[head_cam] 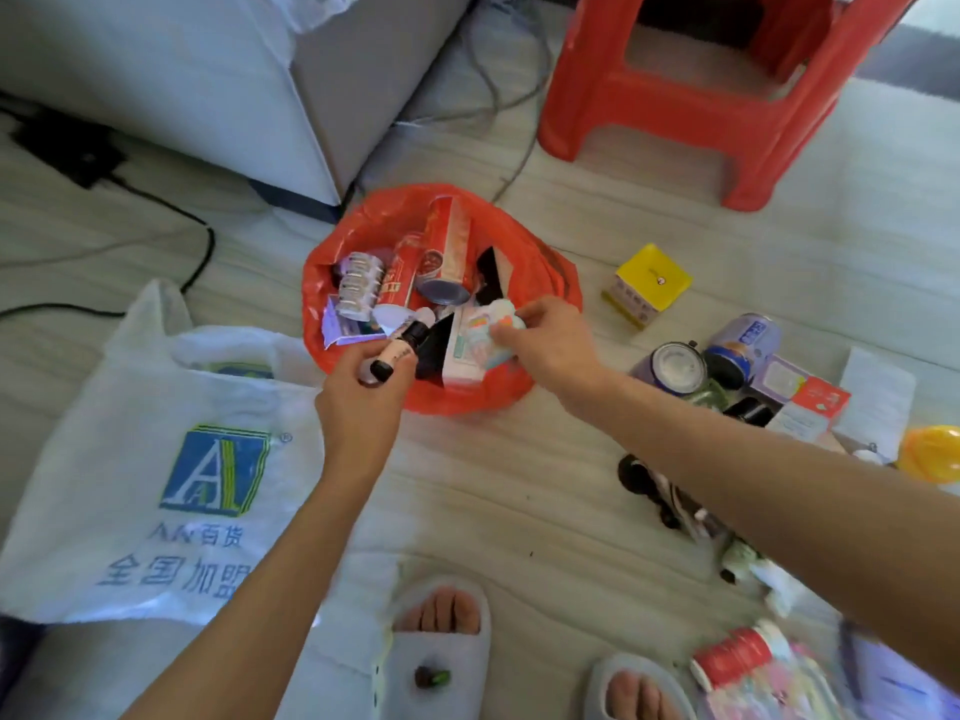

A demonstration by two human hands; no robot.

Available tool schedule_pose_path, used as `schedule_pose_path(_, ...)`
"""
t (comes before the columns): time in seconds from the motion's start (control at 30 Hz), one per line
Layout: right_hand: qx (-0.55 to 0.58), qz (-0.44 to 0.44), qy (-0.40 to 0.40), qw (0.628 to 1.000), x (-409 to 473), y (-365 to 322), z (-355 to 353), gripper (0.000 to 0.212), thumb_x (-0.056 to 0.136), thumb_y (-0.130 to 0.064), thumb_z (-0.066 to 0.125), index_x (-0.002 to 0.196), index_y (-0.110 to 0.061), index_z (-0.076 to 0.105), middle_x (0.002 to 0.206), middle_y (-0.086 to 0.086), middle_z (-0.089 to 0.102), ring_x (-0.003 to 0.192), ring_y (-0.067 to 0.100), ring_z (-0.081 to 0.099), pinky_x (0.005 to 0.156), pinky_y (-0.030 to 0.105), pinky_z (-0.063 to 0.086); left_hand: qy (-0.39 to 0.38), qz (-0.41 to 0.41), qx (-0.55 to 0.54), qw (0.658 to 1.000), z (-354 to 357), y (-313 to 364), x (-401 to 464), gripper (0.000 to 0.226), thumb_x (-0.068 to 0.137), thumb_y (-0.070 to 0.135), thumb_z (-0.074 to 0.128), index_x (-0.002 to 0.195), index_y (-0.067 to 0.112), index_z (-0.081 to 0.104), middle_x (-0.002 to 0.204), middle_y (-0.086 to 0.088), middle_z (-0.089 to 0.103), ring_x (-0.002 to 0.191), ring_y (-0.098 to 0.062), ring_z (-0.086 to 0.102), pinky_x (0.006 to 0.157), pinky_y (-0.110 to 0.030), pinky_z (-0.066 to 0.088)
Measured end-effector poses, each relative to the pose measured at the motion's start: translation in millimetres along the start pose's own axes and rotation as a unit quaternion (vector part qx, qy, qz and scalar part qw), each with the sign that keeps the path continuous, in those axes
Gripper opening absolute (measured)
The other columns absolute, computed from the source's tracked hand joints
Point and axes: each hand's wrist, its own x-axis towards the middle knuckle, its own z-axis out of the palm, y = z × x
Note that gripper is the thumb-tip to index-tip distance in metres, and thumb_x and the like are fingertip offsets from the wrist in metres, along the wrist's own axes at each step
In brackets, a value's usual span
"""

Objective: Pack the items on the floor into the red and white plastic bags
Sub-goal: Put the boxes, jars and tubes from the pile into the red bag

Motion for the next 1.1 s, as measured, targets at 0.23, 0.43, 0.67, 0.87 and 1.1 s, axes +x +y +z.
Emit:
schedule_pose_path(0.23,-0.161,-0.170,0.086,0.968,37.0,-29.0,-5.8,0.033,0.085,-0.008,0.051,0.117,-0.003,0.058,0.122,0.017,0.060,0.114,0.032,0.053,0.090,0.027,0.034,-0.044,0.029,-0.049,0.997,30.9,4.8,16.3,0.016,0.080,0.022,0.068,0.096,0.023,0.065,0.072,0.021,0.056,0.064,0.011,0.054,0.057,-0.005,0.039)
schedule_pose_path(0.43,-0.238,-0.097,0.114,0.960,45.1,7.6,-13.4,0.048,0.083,-0.023,0.059,0.127,-0.007,0.049,0.128,0.015,0.051,0.118,0.033,0.046,0.095,0.040,0.039,-0.064,0.102,-0.053,0.991,59.3,8.8,14.3,0.023,0.079,0.020,0.069,0.101,0.016,0.066,0.092,0.007,0.064,0.088,-0.015,0.061,0.080,-0.032,0.050)
schedule_pose_path(0.67,-0.053,0.047,0.049,0.996,38.5,14.3,-28.7,0.015,0.088,-0.019,0.055,0.091,-0.006,0.062,0.084,0.004,0.062,0.084,0.019,0.057,0.075,0.030,0.043,-0.090,0.149,0.002,0.985,91.1,10.6,25.9,0.029,0.077,0.018,0.072,0.102,0.008,0.060,0.103,-0.007,0.063,0.098,-0.023,0.056,0.087,-0.034,0.044)
schedule_pose_path(0.87,-0.036,0.033,0.020,0.999,45.4,31.4,-24.3,0.019,0.082,-0.014,0.060,0.097,-0.004,0.065,0.089,0.009,0.064,0.085,0.024,0.059,0.077,0.033,0.046,-0.107,0.111,-0.009,0.988,106.1,27.1,44.6,0.026,0.081,0.030,0.068,0.086,0.009,0.052,0.087,-0.008,0.064,0.088,-0.025,0.061,0.082,-0.039,0.046)
schedule_pose_path(1.1,0.028,0.032,0.064,0.997,34.5,39.7,-34.5,0.025,0.078,-0.010,0.056,0.062,-0.029,0.053,0.080,0.008,0.067,0.085,0.031,0.066,0.082,0.051,0.053,-0.167,0.285,0.171,0.928,107.2,-18.6,32.5,0.043,0.079,0.028,0.064,0.117,0.007,0.059,0.135,-0.017,0.048,0.118,-0.034,0.048,0.099,-0.040,0.038)
